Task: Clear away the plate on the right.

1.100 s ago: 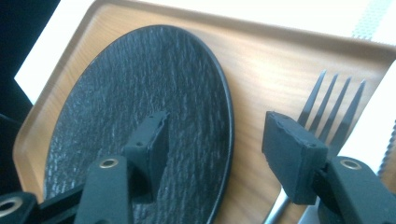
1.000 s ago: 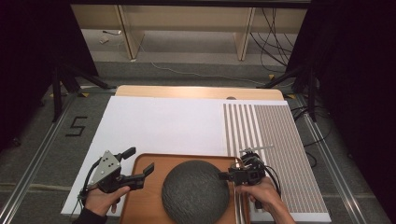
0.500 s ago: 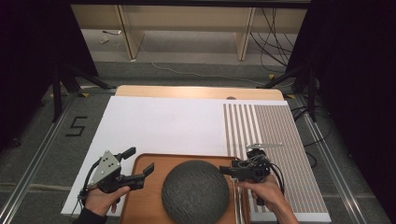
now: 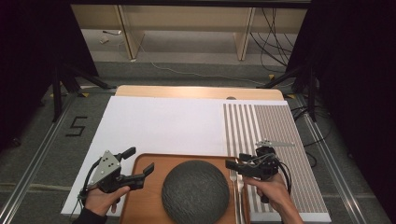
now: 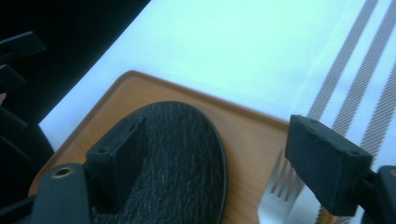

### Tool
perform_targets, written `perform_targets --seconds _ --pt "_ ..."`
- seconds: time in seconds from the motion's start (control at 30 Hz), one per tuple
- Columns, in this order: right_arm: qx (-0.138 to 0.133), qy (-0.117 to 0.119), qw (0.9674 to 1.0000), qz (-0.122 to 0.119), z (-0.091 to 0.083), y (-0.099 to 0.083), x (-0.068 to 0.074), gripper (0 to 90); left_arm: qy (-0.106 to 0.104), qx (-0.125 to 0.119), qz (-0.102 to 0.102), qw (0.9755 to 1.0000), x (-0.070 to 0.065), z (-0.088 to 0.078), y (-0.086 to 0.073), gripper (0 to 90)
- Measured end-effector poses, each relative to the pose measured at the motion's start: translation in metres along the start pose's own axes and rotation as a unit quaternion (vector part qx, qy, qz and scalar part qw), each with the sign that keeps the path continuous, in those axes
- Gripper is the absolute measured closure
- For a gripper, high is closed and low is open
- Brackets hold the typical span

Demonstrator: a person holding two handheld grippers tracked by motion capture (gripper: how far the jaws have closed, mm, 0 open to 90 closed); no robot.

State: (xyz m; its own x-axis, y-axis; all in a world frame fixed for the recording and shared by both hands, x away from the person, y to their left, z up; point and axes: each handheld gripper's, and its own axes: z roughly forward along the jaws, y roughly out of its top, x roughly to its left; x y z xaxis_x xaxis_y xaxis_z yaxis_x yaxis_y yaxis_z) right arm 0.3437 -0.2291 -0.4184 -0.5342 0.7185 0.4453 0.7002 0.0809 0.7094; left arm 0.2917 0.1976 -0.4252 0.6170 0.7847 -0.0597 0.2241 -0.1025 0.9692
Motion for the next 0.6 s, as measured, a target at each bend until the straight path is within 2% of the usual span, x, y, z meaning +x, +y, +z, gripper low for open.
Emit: perform_targets --seconds 0.17,0.33,0.6 --pt "-0.011 -0.014 0.9998 -0.004 -0.007 0.002 -0.002 18.8 0.000 0.000 0.000 1.0000 0.000 0.000 0.000 15.8" --pt "-0.037 -0.024 0.9989 -0.013 -0.015 0.003 -0.001 17.0 0.000 0.000 0.000 1.0000 0.000 0.000 0.000 15.8" --pt "-0.070 -0.037 0.9958 -0.046 -0.026 0.003 0.004 17.0 -0.001 0.000 -0.001 1.0000 0.000 0.000 0.000 15.9"
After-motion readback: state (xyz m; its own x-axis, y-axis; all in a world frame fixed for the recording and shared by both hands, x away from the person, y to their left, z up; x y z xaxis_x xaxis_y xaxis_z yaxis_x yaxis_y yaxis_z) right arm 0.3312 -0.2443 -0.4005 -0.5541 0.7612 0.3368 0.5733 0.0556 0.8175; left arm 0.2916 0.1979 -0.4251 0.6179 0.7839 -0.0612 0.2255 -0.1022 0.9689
